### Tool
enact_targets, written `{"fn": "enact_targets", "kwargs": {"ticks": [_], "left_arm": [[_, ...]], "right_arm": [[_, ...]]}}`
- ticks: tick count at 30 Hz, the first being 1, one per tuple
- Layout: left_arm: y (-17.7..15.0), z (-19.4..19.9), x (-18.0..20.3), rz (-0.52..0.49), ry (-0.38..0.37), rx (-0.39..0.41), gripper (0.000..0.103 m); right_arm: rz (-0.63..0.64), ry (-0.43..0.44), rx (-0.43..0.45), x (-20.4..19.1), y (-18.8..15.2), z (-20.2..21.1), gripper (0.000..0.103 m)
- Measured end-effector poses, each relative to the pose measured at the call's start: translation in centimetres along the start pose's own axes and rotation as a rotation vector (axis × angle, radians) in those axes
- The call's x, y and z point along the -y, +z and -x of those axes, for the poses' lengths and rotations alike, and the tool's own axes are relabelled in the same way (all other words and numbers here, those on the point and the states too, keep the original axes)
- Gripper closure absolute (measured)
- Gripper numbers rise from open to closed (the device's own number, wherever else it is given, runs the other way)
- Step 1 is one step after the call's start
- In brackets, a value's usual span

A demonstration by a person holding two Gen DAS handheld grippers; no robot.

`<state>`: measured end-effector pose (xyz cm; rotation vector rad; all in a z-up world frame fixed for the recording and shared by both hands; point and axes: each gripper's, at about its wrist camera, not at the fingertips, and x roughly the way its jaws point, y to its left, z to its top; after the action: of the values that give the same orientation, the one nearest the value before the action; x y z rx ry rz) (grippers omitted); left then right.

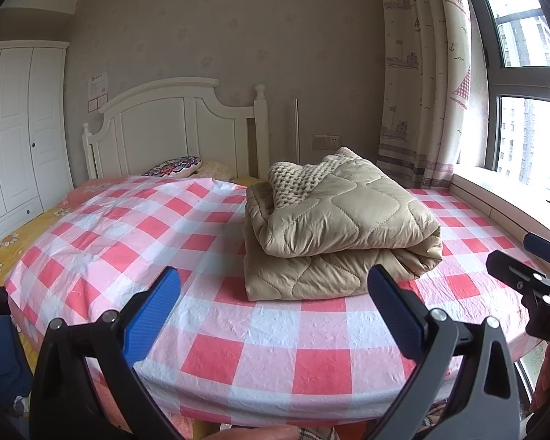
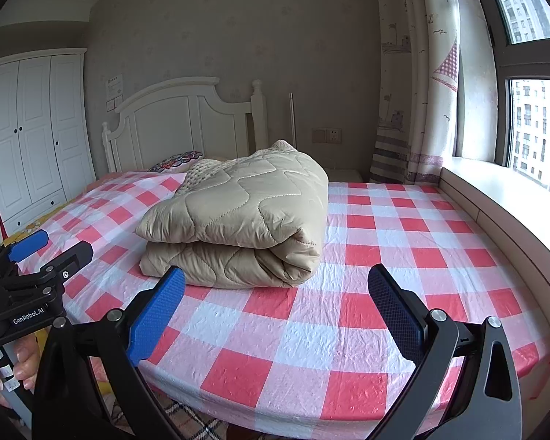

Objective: Fold large clothes

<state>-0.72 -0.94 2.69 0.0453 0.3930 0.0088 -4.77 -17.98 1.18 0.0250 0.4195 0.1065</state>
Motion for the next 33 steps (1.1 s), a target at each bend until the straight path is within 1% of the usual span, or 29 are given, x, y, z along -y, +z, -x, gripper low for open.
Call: {"fn": "enact_targets", "kwargs": {"ticks": [13,25,27,28,30,32,33], "left_arm": [[0.0,0.0,0.0,-0.001,-0.001,-0.002,0.002],[-1.3,-1.1,-0.1,0.000,0.006,-0.020,0.002],[-1.8,-1.5,0.1,-0.003,-0.002,-0.018,0.002],[-2.0,-1.8,0.3,-0.022,-0.005,-0.011,0.002],[-2.0,-2.9,0.4,-0.063,-0.009,-0.020,0.002],[-0.9,-5.3,-1.1,-0.073,-0.018,-0.059,0.002],[-0.3,-6.4,-2.1,-0.064,-0.011,-0.077,0.002]], "right_arm": [[0.001,0.001,-0.004,-0.1,-0.2,-0.2,0.006],[0.004,-0.002,-0.027,-0.3,-1.0,-1.2,0.006],[0.009,-0.004,-0.041,-0.2,-1.3,-1.7,0.006],[0.011,-0.006,-0.053,-0.2,-1.4,-2.1,0.006],[0.016,-0.014,-0.071,0.1,-1.6,-2.8,0.006],[0.011,-0.026,-0.096,1.1,-1.5,-3.6,0.006],[0.005,-0.028,-0.108,1.9,-1.3,-3.9,0.006]]}}
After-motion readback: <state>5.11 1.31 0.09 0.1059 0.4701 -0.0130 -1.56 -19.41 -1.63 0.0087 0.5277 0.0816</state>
